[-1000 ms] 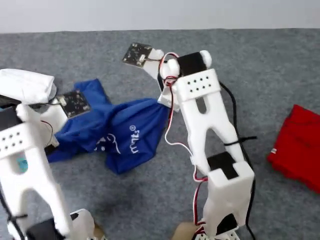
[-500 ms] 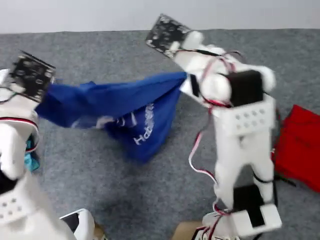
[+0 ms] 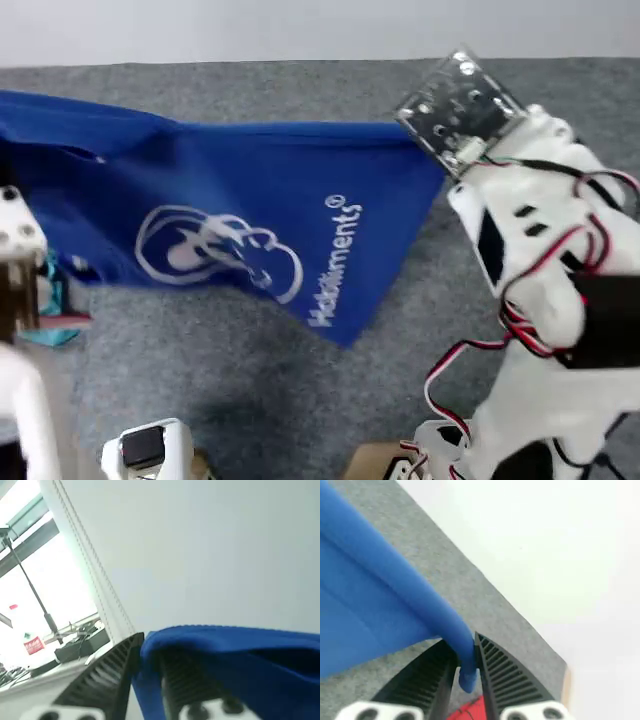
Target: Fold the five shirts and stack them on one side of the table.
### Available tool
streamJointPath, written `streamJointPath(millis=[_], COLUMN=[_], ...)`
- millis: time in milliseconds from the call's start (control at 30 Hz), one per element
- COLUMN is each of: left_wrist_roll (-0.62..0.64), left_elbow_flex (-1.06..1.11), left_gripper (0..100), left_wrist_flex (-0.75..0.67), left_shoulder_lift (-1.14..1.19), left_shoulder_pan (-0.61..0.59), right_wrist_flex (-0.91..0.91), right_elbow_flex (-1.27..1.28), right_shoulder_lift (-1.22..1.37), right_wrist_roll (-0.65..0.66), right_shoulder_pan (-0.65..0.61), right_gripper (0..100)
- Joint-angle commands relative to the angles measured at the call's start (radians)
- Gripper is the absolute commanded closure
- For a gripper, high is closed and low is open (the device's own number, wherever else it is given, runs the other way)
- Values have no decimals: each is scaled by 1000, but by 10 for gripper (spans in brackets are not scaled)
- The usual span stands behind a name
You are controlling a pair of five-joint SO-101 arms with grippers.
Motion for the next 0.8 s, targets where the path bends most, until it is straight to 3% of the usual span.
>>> streamJointPath(millis=[0, 200, 467, 767], left_wrist_roll=[8, -2, -115, -117], left_elbow_flex=[-85, -160, -206, -381], left_gripper=[998, 998, 998, 998], left_wrist_flex=[0, 187, 379, 388], left_shoulder_lift=[-15, 48, 0, -58], left_shoulder_pan=[72, 81, 89, 81], right_wrist_flex=[38, 54, 65, 62], right_elbow_flex=[-44, -48, -46, -46], right_shoulder_lift=[-19, -31, -145, -295], right_wrist_roll=[12, 12, 14, 80], right_shoulder_pan=[33, 35, 36, 200], right_gripper=[988, 988, 988, 988])
